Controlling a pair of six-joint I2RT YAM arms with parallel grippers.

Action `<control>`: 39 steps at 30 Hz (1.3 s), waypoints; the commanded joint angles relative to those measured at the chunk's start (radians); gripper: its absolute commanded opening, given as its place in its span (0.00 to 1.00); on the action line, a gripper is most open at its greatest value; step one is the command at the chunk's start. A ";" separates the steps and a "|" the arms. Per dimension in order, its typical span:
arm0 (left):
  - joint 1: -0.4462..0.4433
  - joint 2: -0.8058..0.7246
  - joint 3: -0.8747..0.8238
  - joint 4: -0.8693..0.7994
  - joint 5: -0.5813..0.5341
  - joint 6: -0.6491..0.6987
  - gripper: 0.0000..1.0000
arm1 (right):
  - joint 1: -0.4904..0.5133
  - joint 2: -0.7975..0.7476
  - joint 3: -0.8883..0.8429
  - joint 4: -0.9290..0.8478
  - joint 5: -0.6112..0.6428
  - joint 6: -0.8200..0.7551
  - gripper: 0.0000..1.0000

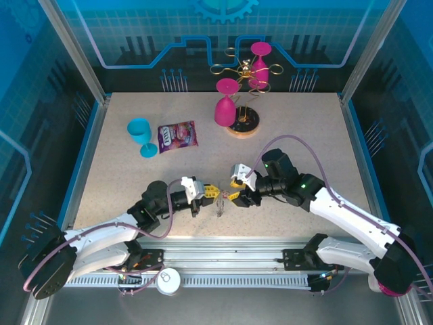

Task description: Put the keys on the keyring

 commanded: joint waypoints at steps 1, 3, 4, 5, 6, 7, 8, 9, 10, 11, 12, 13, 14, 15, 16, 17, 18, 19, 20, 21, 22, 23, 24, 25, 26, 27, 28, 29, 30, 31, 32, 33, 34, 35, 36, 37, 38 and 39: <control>-0.004 -0.001 -0.010 0.073 -0.004 -0.021 0.00 | 0.002 0.001 -0.015 0.065 -0.039 0.043 0.45; -0.004 0.001 -0.012 0.080 -0.004 -0.025 0.00 | 0.002 0.006 -0.017 0.077 -0.039 0.044 0.45; -0.004 0.002 -0.015 0.089 -0.004 -0.028 0.00 | 0.001 0.012 -0.018 0.081 -0.039 0.044 0.44; -0.003 0.002 -0.017 0.097 -0.004 -0.031 0.00 | 0.003 0.017 -0.016 0.083 -0.041 0.043 0.43; -0.004 0.004 -0.019 0.103 -0.004 -0.034 0.00 | 0.003 0.022 -0.015 0.082 -0.044 0.040 0.41; -0.003 0.005 -0.019 0.106 -0.004 -0.036 0.00 | 0.003 0.029 -0.015 0.081 -0.048 0.037 0.39; -0.003 0.005 -0.019 0.109 -0.004 -0.037 0.00 | 0.004 0.033 -0.014 0.079 -0.051 0.033 0.37; -0.004 0.006 -0.020 0.114 -0.005 -0.040 0.00 | 0.003 0.036 -0.013 0.077 -0.054 0.031 0.36; -0.004 0.006 -0.021 0.118 -0.007 -0.042 0.00 | 0.005 0.038 -0.013 0.079 -0.054 0.032 0.35; -0.003 0.007 -0.022 0.125 -0.007 -0.046 0.00 | 0.004 0.040 -0.014 0.083 -0.057 0.036 0.35; -0.003 0.008 -0.024 0.131 -0.007 -0.050 0.00 | 0.005 0.039 -0.014 0.086 -0.063 0.037 0.33; -0.003 0.011 -0.024 0.139 -0.007 -0.054 0.00 | 0.006 0.042 -0.013 0.089 -0.067 0.038 0.30; -0.004 0.013 -0.025 0.145 -0.007 -0.057 0.00 | 0.005 0.040 -0.011 0.092 -0.068 0.040 0.25; -0.003 0.015 -0.024 0.150 -0.006 -0.060 0.00 | 0.005 0.040 -0.011 0.091 -0.066 0.040 0.20; -0.004 0.016 -0.025 0.153 -0.005 -0.064 0.00 | 0.006 0.038 -0.011 0.089 -0.066 0.038 0.15; -0.004 0.016 -0.024 0.156 -0.005 -0.064 0.00 | 0.005 0.036 -0.010 0.084 -0.069 0.034 0.10; -0.004 0.016 -0.027 0.158 -0.005 -0.065 0.00 | 0.004 0.034 -0.010 0.078 -0.070 0.027 0.07; -0.003 0.015 -0.025 0.160 -0.004 -0.065 0.00 | 0.005 0.034 -0.010 0.068 -0.067 0.018 0.03; -0.004 0.015 -0.025 0.164 -0.002 -0.067 0.00 | 0.005 0.036 -0.011 0.059 -0.062 0.008 0.00; -0.004 0.018 -0.023 0.167 0.001 -0.066 0.00 | 0.006 0.041 -0.010 0.052 -0.057 0.002 0.00; -0.003 0.020 -0.019 0.173 0.008 -0.067 0.00 | 0.009 0.050 -0.010 0.048 -0.051 -0.002 0.00; -0.004 0.029 -0.012 0.179 0.016 -0.066 0.00 | 0.016 0.063 -0.010 0.043 -0.044 -0.009 0.00; -0.004 0.036 -0.005 0.186 0.024 -0.065 0.00 | 0.025 0.075 -0.010 0.038 -0.034 -0.018 0.00; -0.003 0.046 0.003 0.196 0.031 -0.065 0.00 | 0.036 0.091 -0.005 0.029 -0.020 -0.029 0.00; -0.003 0.054 0.012 0.207 0.040 -0.066 0.00 | 0.050 0.107 0.001 0.015 -0.012 -0.040 0.00; -0.003 0.060 0.016 0.215 0.045 -0.065 0.00 | 0.060 0.119 0.007 0.003 -0.008 -0.048 0.00; -0.003 0.066 0.021 0.221 0.047 -0.065 0.00 | 0.066 0.128 0.014 -0.008 -0.003 -0.056 0.00; -0.004 0.071 0.023 0.227 0.048 -0.064 0.00 | 0.072 0.132 0.020 -0.014 0.005 -0.058 0.00; -0.003 0.072 0.025 0.231 0.048 -0.063 0.00 | 0.074 0.131 0.022 -0.016 0.008 -0.059 0.00; -0.004 0.074 0.024 0.234 0.047 -0.061 0.00 | 0.074 0.125 0.021 -0.016 0.015 -0.057 0.00; -0.003 0.077 0.023 0.236 0.047 -0.059 0.00 | 0.075 0.115 0.020 -0.014 0.024 -0.058 0.00; -0.003 0.078 0.022 0.236 0.048 -0.059 0.00 | 0.073 0.104 0.016 -0.013 0.033 -0.057 0.00; -0.003 0.077 0.018 0.236 0.047 -0.059 0.00 | 0.069 0.087 0.012 -0.010 0.041 -0.056 0.00; -0.004 0.077 0.016 0.239 0.047 -0.059 0.00 | 0.064 0.069 0.007 -0.004 0.046 -0.052 0.06; -0.004 0.077 0.012 0.240 0.045 -0.060 0.00 | 0.058 0.050 -0.001 0.006 0.054 -0.044 0.17; -0.004 0.076 0.010 0.241 0.045 -0.061 0.00 | 0.050 0.027 -0.010 0.018 0.058 -0.035 0.24; -0.004 0.076 0.006 0.242 0.045 -0.062 0.00 | 0.038 0.002 -0.023 0.031 0.055 -0.031 0.28; -0.003 0.075 0.003 0.242 0.046 -0.064 0.00 | 0.025 -0.019 -0.033 0.045 0.049 -0.025 0.30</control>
